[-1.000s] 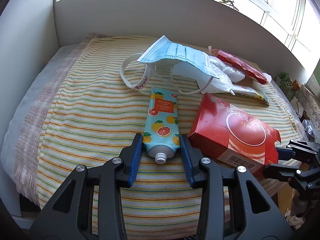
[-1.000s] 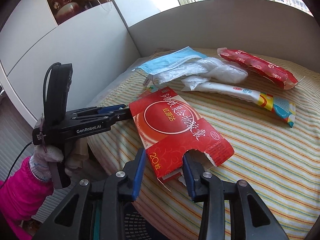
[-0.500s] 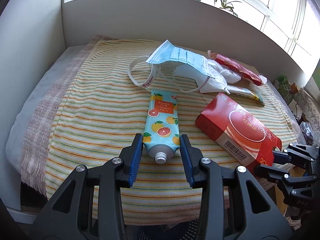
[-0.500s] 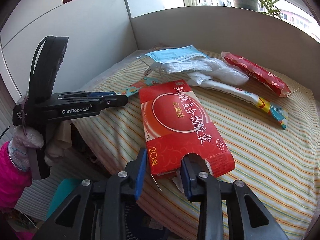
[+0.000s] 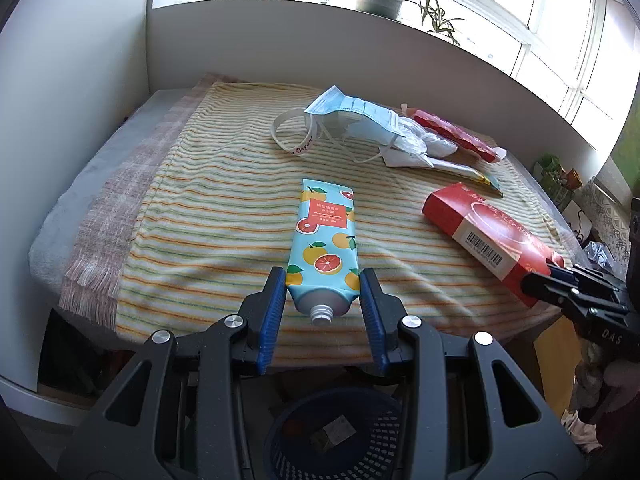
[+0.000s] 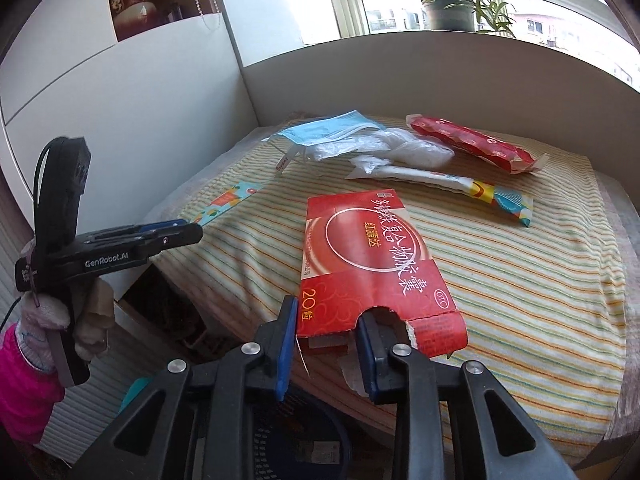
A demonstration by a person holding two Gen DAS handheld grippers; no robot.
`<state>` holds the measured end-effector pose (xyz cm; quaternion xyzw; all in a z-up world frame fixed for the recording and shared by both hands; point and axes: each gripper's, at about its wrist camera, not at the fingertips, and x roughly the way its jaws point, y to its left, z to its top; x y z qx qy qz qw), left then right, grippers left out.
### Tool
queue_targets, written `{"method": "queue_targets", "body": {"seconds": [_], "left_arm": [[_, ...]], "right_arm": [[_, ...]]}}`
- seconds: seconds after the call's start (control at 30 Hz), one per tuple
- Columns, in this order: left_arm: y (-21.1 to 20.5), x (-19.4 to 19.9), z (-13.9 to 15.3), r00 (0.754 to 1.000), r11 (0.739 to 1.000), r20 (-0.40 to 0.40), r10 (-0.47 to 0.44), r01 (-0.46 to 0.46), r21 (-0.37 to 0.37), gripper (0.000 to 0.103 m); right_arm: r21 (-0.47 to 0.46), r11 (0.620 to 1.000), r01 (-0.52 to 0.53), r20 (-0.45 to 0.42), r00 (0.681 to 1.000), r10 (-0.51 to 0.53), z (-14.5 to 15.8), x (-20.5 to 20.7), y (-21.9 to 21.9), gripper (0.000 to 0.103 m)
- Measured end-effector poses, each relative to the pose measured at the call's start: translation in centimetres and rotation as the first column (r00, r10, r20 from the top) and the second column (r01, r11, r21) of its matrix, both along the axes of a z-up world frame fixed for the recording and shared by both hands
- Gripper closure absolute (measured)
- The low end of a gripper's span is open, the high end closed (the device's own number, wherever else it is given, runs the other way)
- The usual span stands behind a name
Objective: Collect trash
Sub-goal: 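Lift the tube and tissue box and carry them over the wastebasket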
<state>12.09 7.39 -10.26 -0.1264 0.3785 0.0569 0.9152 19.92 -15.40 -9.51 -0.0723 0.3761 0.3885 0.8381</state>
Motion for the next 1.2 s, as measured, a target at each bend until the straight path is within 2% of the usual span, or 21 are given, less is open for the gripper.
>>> {"method": "queue_targets", "body": {"seconds": [0.2, 0.4, 0.77, 1.0, 1.2], "left_arm": [[-1.3, -2.6, 0.1, 1.000, 1.000, 0.016, -0.011, 0.011, -0.003, 0.065], [-2.6, -4.6, 0.1, 0.999, 0.999, 0.026, -0.035, 0.035, -0.018, 0.065], [-5.0, -7.5, 0.0, 0.997, 0.996, 0.034, -0.075, 0.076, -0.037, 0.065], [-5.8, -9.4, -1.7, 0.996, 0.994, -0.011, -0.091, 0.090, -0.059, 0.065], [-6.0, -10.7, -3.7, 0.994, 0.993, -0.057, -0.091, 0.086, -0.078, 0.065]], "right_arm": [[0.054, 0.996, 0.077, -0.025, 0.997, -0.076, 0.1, -0.4, -2.3, 0.076], [0.106, 0.989, 0.105, -0.036, 0.994, -0.101, 0.6, -1.1, -4.1, 0.076], [0.152, 0.986, 0.075, -0.021, 0.997, -0.073, 2.0, -4.8, -5.5, 0.076], [0.195, 0.980, 0.042, -0.056, 0.998, -0.031, 2.0, -7.5, -6.0, 0.076], [0.190, 0.982, 0.021, -0.092, 0.996, -0.003, 0.7, -9.8, -6.4, 0.076]]}}
